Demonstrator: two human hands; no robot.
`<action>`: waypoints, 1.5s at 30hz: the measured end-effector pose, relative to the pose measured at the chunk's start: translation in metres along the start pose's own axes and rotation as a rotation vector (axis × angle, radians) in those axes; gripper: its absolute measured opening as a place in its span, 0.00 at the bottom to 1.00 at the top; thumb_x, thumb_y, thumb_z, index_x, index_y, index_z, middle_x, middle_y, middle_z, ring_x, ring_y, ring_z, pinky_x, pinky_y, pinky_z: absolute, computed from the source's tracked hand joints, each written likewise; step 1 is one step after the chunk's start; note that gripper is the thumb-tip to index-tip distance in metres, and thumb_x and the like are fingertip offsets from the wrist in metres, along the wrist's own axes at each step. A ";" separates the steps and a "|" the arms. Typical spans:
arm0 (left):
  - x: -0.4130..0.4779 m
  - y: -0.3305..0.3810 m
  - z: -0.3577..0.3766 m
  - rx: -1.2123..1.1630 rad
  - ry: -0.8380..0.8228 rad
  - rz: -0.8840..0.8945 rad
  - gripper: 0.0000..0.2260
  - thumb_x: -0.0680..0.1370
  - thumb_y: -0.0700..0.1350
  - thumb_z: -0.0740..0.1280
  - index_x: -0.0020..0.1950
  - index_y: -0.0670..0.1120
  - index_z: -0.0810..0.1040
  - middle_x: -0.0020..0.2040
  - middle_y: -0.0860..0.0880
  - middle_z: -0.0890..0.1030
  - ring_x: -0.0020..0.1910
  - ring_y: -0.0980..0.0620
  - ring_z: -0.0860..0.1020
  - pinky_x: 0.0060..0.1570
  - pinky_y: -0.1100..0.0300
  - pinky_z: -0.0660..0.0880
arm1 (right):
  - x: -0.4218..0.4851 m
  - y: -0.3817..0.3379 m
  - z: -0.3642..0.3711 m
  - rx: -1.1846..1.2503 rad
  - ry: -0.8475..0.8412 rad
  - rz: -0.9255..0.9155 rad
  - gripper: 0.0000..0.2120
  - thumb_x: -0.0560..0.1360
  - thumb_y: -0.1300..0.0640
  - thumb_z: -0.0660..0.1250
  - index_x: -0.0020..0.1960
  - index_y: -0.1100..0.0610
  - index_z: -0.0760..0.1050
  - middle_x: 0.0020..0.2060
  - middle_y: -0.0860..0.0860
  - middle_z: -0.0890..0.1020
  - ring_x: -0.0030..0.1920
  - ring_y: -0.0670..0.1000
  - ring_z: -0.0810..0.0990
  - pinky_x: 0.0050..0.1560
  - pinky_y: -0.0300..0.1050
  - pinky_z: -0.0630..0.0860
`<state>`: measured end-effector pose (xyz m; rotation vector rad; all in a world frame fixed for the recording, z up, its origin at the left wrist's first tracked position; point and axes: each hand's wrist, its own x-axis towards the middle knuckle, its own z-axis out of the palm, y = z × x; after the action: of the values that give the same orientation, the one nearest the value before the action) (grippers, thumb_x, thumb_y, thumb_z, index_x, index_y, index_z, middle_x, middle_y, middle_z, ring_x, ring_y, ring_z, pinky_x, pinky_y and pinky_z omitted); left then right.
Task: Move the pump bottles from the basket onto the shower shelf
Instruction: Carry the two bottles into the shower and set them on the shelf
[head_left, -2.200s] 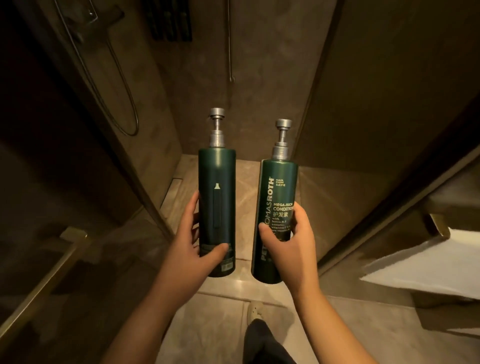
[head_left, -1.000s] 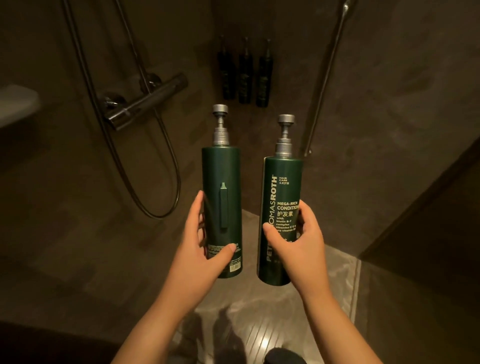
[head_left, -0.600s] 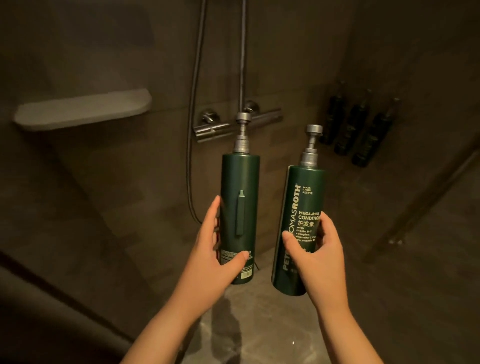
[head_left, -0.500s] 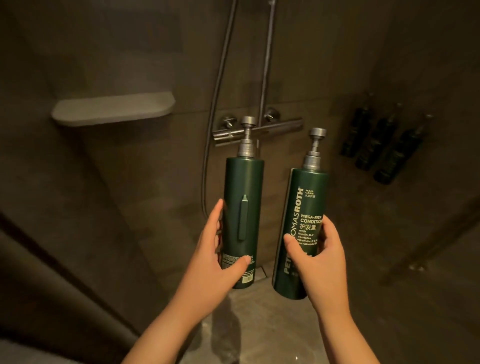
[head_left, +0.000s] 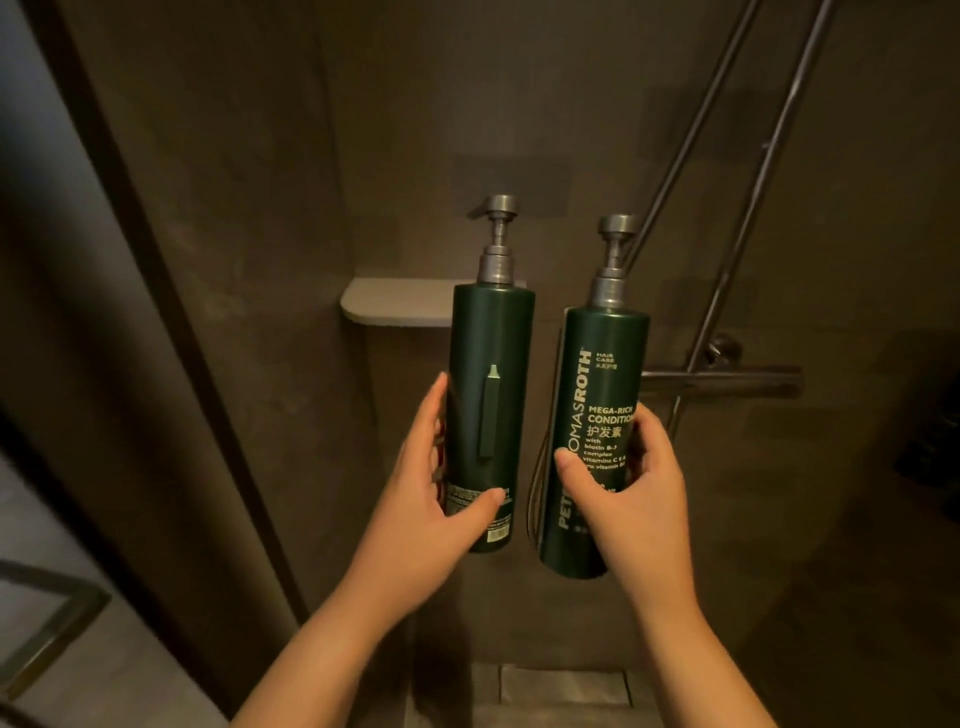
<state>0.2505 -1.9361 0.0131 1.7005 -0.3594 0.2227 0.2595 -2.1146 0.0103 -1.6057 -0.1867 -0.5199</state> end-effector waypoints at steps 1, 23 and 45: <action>0.007 0.003 -0.004 0.004 0.015 0.022 0.44 0.71 0.39 0.73 0.70 0.73 0.51 0.68 0.71 0.64 0.67 0.64 0.67 0.67 0.56 0.68 | 0.010 -0.003 0.007 0.009 -0.015 -0.020 0.28 0.64 0.51 0.74 0.61 0.37 0.69 0.51 0.34 0.79 0.52 0.36 0.78 0.43 0.25 0.73; 0.145 0.021 -0.048 0.154 0.287 0.188 0.44 0.72 0.38 0.72 0.71 0.71 0.50 0.70 0.63 0.65 0.67 0.65 0.67 0.66 0.59 0.68 | 0.190 -0.005 0.094 0.179 -0.198 -0.301 0.30 0.67 0.57 0.74 0.65 0.45 0.69 0.54 0.36 0.79 0.54 0.37 0.78 0.47 0.26 0.73; 0.221 -0.035 -0.063 0.318 0.585 0.140 0.43 0.71 0.41 0.73 0.73 0.68 0.51 0.72 0.60 0.63 0.67 0.67 0.65 0.64 0.62 0.68 | 0.262 0.041 0.143 0.200 -0.341 -0.262 0.33 0.64 0.45 0.74 0.63 0.30 0.63 0.56 0.27 0.74 0.57 0.30 0.73 0.44 0.23 0.72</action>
<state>0.4726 -1.8936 0.0680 1.8266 -0.0013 0.8956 0.5381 -2.0287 0.0843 -1.4718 -0.6917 -0.4082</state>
